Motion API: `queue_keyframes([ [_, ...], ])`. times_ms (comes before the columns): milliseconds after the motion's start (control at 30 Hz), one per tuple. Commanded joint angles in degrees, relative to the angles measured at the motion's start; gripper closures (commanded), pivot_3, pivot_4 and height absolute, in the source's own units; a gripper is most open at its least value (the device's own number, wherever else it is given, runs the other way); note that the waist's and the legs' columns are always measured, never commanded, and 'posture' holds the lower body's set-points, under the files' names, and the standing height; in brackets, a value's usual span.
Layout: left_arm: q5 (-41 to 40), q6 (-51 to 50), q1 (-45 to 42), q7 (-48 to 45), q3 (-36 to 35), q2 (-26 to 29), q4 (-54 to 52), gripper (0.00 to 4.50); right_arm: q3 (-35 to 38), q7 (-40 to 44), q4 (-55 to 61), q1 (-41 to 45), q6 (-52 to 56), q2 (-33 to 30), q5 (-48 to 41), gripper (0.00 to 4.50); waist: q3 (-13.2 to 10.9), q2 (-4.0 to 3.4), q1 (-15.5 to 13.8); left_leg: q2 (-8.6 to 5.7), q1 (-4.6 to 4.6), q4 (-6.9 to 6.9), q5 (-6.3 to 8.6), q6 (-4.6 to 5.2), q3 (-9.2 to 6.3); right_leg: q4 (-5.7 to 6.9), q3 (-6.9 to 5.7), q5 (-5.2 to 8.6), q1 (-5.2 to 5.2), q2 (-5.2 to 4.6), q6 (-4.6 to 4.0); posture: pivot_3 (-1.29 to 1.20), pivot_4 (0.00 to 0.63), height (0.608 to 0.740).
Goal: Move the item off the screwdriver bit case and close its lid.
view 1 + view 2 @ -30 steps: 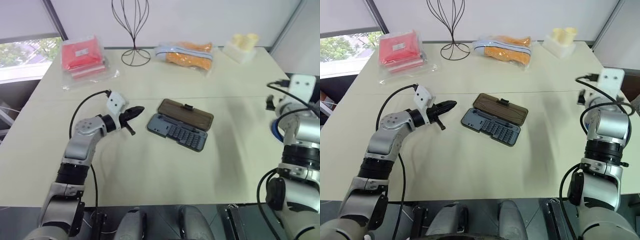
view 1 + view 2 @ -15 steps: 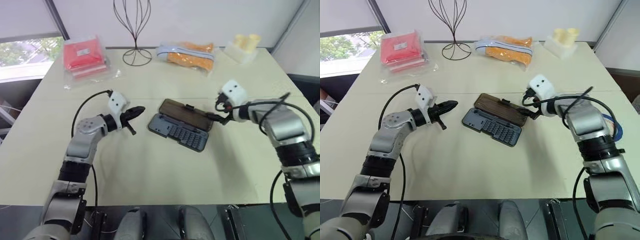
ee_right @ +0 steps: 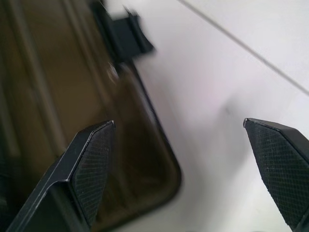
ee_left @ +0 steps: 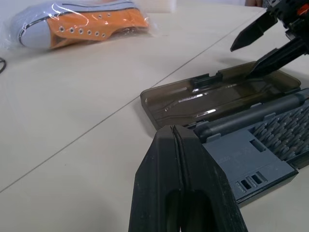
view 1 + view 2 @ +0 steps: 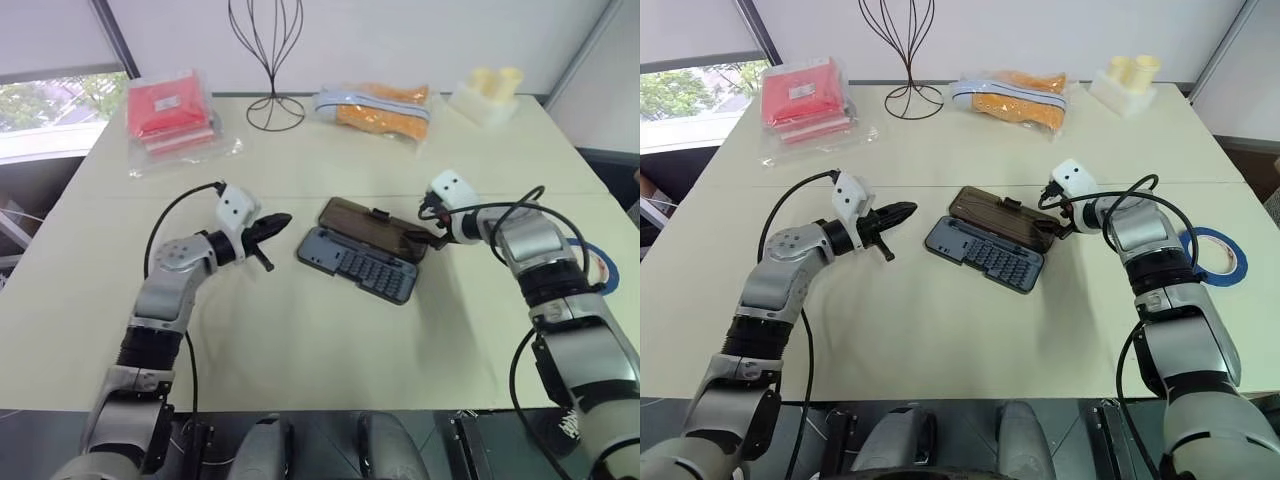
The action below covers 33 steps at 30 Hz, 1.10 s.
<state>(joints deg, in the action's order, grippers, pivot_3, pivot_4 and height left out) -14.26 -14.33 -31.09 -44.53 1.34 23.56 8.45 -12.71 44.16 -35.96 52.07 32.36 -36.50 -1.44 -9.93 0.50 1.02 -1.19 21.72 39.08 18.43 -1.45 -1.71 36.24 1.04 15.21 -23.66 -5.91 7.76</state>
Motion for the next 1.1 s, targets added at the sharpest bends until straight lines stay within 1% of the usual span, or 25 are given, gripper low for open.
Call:
queue_keyframes([
  [33,-0.22,0.22,0.38,0.5,-0.82,0.6,-2.83,4.5,1.68,-0.17,-1.98,1.86,-1.79,-0.12,1.08,0.06,0.0,0.0,0.03,0.0,0.0,0.0,0.0,0.0,-0.01,0.0,-0.01,0.0,0.0,0.0,0.0,0.0,0.15,0.74],
  [67,-0.23,0.18,0.45,0.54,-0.81,0.63,-2.95,4.5,1.86,-0.16,-2.47,1.92,-2.05,-0.18,1.26,0.59,0.0,0.0,0.06,0.0,-0.01,0.0,0.0,0.0,0.0,0.01,0.0,0.0,0.0,0.0,0.0,0.0,0.15,0.74],
  [133,-0.23,0.14,0.55,0.61,-0.79,0.71,-3.1,4.5,2.17,-0.21,-3.19,1.96,-2.31,-0.27,1.42,1.37,0.0,0.0,0.09,0.0,-0.01,0.0,0.0,0.0,0.0,0.01,-0.01,0.0,0.0,0.0,0.0,0.0,0.15,0.74],
  [200,-0.17,0.18,0.51,0.68,-0.68,0.74,-3.11,4.5,2.25,0.07,-3.61,1.84,-2.03,-0.31,1.45,2.44,0.0,0.0,0.07,0.0,-0.01,0.0,0.0,-0.01,-0.01,0.01,0.0,0.0,0.0,0.0,0.0,0.0,0.15,0.74],
  [333,0.07,0.49,0.12,0.64,-0.42,0.75,-2.56,4.5,1.67,0.52,-3.56,0.89,-1.9,-0.25,1.99,4.43,0.05,0.09,-0.06,-0.01,0.0,0.04,-0.01,-0.02,-0.01,0.01,0.0,0.0,0.03,-0.01,0.0,0.0,0.15,0.74],
  [367,0.07,0.55,0.1,0.63,-0.38,0.78,-2.52,4.5,1.63,0.82,-3.42,0.74,-1.8,-0.22,2.14,4.43,0.1,0.17,0.01,0.0,-0.03,0.05,-0.01,-0.02,-0.01,0.0,-0.01,-0.01,0.07,0.0,0.01,0.0,0.15,0.74],
  [467,0.06,0.64,-0.44,0.45,-0.39,1.12,-2.02,4.5,0.58,3.12,-2.31,0.01,-1.76,-0.23,2.78,4.43,0.07,0.13,0.38,0.0,-0.17,0.04,-0.01,-0.01,0.06,0.01,0.04,-0.01,0.15,0.0,0.01,0.0,0.15,0.74],
  [667,0.09,0.93,-0.6,0.46,-0.57,1.49,-1.87,4.5,-1.59,6.49,-1.01,-0.33,-5.3,0.43,5.17,4.43,0.07,0.13,0.38,0.03,-0.18,-0.02,-0.01,-0.02,0.01,0.04,0.0,-0.01,0.12,0.02,0.01,0.0,0.15,0.74],
  [800,0.02,0.93,-0.26,0.57,-0.81,1.8,-2.23,4.5,-2.98,12.59,4.57,-2.02,-12.7,0.05,5.15,4.43,0.07,0.13,0.7,0.04,-0.18,-0.04,-0.01,-0.02,0.01,0.04,0.0,-0.01,0.1,0.02,0.01,0.0,0.15,0.74],
  [900,-0.04,0.88,-0.09,0.62,-1.13,2.27,-2.44,4.5,-4.19,17.81,8.64,-3.66,-20.6,-1.14,5.14,4.43,0.06,0.12,1.31,0.04,-0.17,-0.05,-0.01,-0.02,0.0,0.04,-0.01,-0.01,0.1,0.02,0.01,0.0,0.15,0.74],
  [967,-0.08,0.88,-0.09,0.58,-1.33,2.57,-2.4,4.5,-4.84,20.79,10.38,-4.4,-25.92,-1.75,5.17,4.43,0.05,0.12,1.43,0.03,-0.16,-0.05,-0.01,-0.02,0.0,0.04,0.0,-0.01,0.09,0.02,0.02,0.0,0.15,0.74],
  [1100,-0.25,0.93,-0.14,0.56,-1.48,3.06,-2.27,4.5,-5.55,24.96,11.12,-4.43,-32.97,-2.19,5.57,4.43,0.04,0.11,1.38,0.03,-0.15,-0.04,-0.01,-0.02,0.0,0.04,-0.01,-0.01,0.07,0.02,0.02,0.0,0.15,0.74],
])
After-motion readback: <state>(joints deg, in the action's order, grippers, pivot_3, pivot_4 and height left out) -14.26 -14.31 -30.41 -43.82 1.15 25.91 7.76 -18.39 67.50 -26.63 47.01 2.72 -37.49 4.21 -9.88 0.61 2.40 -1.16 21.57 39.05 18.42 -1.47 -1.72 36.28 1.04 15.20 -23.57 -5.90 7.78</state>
